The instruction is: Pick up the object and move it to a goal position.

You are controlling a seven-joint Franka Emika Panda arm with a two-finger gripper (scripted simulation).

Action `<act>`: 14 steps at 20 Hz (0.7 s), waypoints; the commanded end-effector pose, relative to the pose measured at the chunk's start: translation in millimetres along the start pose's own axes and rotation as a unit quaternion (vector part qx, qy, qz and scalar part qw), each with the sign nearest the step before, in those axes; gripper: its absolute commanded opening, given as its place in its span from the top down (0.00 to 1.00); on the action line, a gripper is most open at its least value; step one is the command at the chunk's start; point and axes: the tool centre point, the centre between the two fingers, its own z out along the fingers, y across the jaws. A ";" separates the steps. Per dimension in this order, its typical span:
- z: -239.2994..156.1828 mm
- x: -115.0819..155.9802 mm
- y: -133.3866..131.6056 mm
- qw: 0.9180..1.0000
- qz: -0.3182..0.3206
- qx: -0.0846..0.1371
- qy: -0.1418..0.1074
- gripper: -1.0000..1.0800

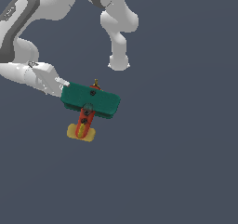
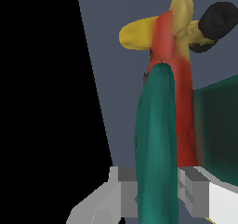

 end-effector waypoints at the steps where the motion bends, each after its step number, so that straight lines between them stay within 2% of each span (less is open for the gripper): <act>1: -27.8 -11.3 -8.9 1.000 -0.002 0.000 0.000 1.00; 7: -82.3 -31.4 -21.5 1.000 -0.003 0.001 0.000 1.00; 14: -120.1 -43.9 -30.1 1.000 -0.003 0.002 0.000 1.00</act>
